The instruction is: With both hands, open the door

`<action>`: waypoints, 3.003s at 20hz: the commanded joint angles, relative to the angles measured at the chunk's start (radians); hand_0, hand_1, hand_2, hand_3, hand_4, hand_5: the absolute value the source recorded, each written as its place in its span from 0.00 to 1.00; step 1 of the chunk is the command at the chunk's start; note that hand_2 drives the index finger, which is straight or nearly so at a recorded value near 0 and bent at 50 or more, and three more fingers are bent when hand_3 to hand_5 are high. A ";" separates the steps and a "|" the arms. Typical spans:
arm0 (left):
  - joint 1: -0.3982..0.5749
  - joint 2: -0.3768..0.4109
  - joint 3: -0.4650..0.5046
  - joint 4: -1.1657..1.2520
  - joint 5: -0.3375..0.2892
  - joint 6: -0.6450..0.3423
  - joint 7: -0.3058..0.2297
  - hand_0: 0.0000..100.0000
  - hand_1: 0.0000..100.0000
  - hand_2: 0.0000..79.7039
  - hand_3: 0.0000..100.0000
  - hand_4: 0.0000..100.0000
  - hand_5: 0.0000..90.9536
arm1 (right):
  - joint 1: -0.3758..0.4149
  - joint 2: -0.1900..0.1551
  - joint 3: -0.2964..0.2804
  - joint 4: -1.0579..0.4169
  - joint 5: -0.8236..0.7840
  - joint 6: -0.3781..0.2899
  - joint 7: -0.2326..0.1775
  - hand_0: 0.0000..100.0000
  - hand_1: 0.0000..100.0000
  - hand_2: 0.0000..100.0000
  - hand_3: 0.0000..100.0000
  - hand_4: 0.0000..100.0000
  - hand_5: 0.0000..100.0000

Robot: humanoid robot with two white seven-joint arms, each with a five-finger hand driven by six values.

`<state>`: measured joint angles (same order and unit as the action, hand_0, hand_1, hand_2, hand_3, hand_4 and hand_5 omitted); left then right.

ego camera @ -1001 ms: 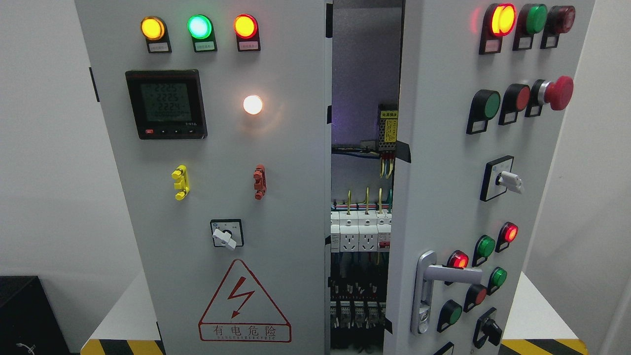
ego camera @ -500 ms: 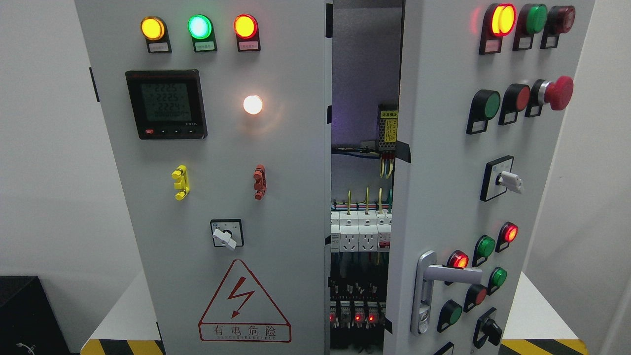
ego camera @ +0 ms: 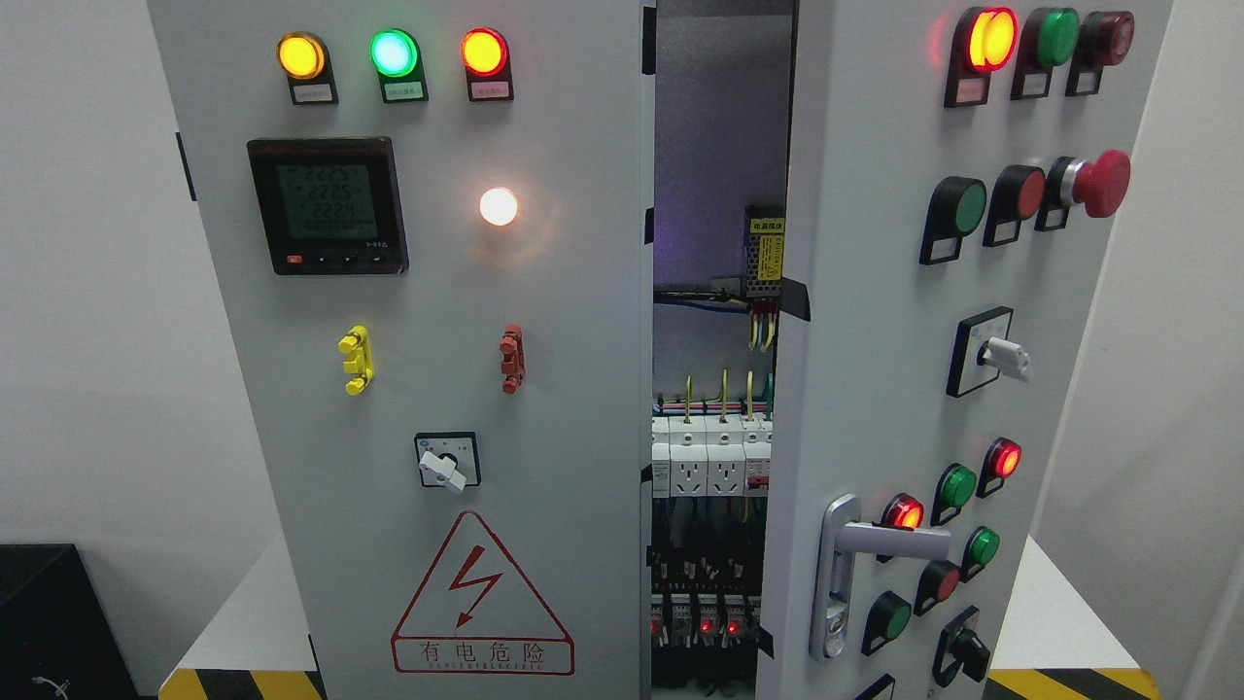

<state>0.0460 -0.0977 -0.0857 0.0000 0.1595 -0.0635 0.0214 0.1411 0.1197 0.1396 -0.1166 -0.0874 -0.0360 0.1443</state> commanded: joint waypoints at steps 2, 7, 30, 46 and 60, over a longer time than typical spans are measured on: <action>0.029 0.015 0.001 -0.076 0.002 -0.001 -0.001 0.12 0.56 0.00 0.00 0.00 0.00 | 0.000 0.000 0.000 0.000 0.000 0.001 0.000 0.07 0.14 0.00 0.00 0.00 0.00; 0.387 0.277 0.066 -0.966 0.179 0.008 -0.199 0.12 0.56 0.00 0.00 0.00 0.00 | 0.000 0.000 0.000 0.000 0.000 0.001 0.000 0.07 0.14 0.00 0.00 0.00 0.00; 0.619 1.286 0.774 -1.733 1.181 -0.007 -1.032 0.12 0.56 0.00 0.00 0.00 0.00 | 0.000 0.000 0.000 0.000 0.000 0.001 0.000 0.07 0.14 0.00 0.00 0.00 0.00; -0.670 1.600 -0.460 -1.755 1.471 0.078 -0.994 0.12 0.56 0.00 0.00 0.00 0.00 | 0.000 0.000 0.000 0.000 0.000 0.001 0.000 0.07 0.14 0.00 0.00 0.00 0.00; -1.474 1.313 -1.331 -1.651 1.477 0.146 -0.855 0.12 0.56 0.00 0.00 0.00 0.00 | 0.000 0.000 0.000 0.000 0.000 0.001 0.000 0.07 0.14 0.00 0.00 0.00 0.00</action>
<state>-1.1703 1.3388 -0.8347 -1.7063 1.6172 0.0979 -0.8728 0.1411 0.1197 0.1396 -0.1166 -0.0874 -0.0360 0.1442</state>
